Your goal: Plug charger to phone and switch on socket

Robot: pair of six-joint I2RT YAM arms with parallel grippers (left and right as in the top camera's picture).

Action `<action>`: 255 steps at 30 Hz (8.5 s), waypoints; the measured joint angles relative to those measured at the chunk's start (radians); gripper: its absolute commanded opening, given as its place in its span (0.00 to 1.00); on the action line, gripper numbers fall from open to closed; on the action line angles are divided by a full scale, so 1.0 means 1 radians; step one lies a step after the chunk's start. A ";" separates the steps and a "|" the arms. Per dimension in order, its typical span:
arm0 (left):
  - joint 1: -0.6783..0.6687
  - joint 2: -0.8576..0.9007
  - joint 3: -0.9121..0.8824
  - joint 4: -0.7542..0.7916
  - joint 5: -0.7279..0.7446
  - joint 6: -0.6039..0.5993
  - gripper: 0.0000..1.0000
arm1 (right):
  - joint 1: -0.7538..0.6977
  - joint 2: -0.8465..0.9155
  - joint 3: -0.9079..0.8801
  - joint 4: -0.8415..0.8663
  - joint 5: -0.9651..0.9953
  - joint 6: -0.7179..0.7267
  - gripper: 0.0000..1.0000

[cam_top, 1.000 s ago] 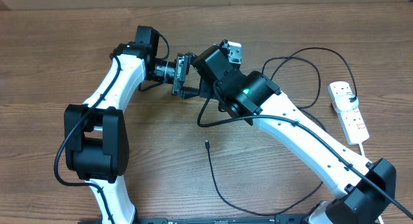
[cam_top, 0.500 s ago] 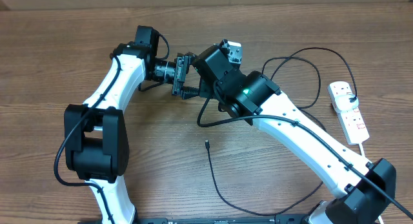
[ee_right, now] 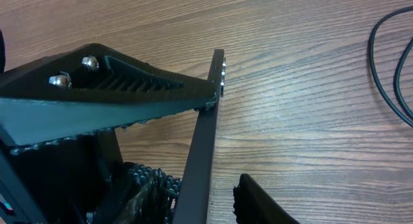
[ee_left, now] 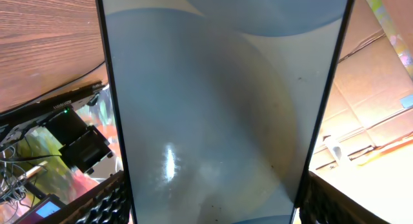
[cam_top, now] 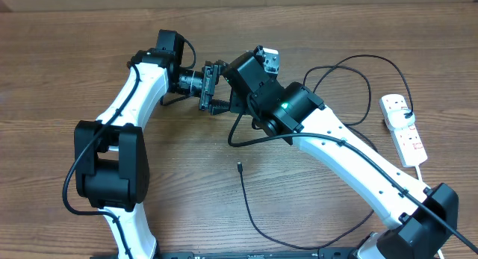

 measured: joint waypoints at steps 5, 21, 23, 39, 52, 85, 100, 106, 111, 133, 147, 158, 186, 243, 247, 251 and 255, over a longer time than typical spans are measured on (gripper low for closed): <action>0.000 0.000 0.000 0.000 0.000 0.001 0.72 | 0.000 0.000 0.000 0.001 -0.002 -0.001 0.30; -0.001 0.000 0.000 0.000 0.000 0.001 0.72 | 0.000 0.000 0.000 0.002 -0.002 0.000 0.23; -0.001 0.000 0.000 0.000 0.000 0.001 0.72 | 0.000 0.000 0.000 0.002 -0.002 0.000 0.22; -0.001 0.000 0.000 0.000 0.000 0.004 0.73 | 0.000 0.000 0.000 0.002 -0.002 0.000 0.15; -0.001 0.000 0.000 0.000 0.000 0.004 0.73 | 0.000 0.000 0.000 -0.008 0.000 0.001 0.08; -0.003 0.000 0.002 0.153 0.061 0.007 0.96 | -0.002 0.000 0.056 -0.021 0.168 0.247 0.04; -0.003 0.000 0.004 0.174 0.076 -0.036 0.57 | -0.002 0.000 0.059 -0.014 0.230 0.817 0.04; -0.003 0.000 0.004 0.174 0.081 -0.078 0.48 | -0.002 0.000 0.059 -0.009 0.193 0.946 0.06; -0.003 0.000 0.004 0.174 0.095 -0.084 0.43 | -0.002 0.000 0.059 -0.023 0.150 1.028 0.07; -0.003 0.000 0.004 0.175 0.125 -0.092 0.16 | -0.002 0.000 0.059 -0.021 0.078 1.101 0.08; 0.004 0.000 0.004 0.175 0.135 -0.103 0.04 | -0.002 0.000 0.059 -0.018 0.068 1.133 0.14; 0.003 0.000 0.004 0.175 0.127 -0.106 0.04 | -0.002 0.000 0.060 0.006 0.041 1.113 0.54; 0.002 0.001 0.007 0.297 -0.124 0.131 0.04 | -0.335 -0.121 0.071 -0.187 -0.046 0.440 1.00; 0.105 -0.214 0.203 -0.237 -1.126 0.476 0.04 | 0.090 0.156 -0.299 -0.099 -0.387 -0.134 0.54; 0.104 -0.214 0.203 -0.232 -1.122 0.476 0.04 | 0.090 0.236 -0.283 -0.101 -0.414 -0.131 0.50; 0.102 -0.214 0.203 -0.233 -1.122 0.476 0.04 | 0.100 0.280 -0.256 -0.103 -0.413 -0.130 0.51; 0.102 -0.214 0.203 -0.233 -1.122 0.476 0.04 | 0.116 0.286 -0.220 -0.105 -0.410 -0.129 0.47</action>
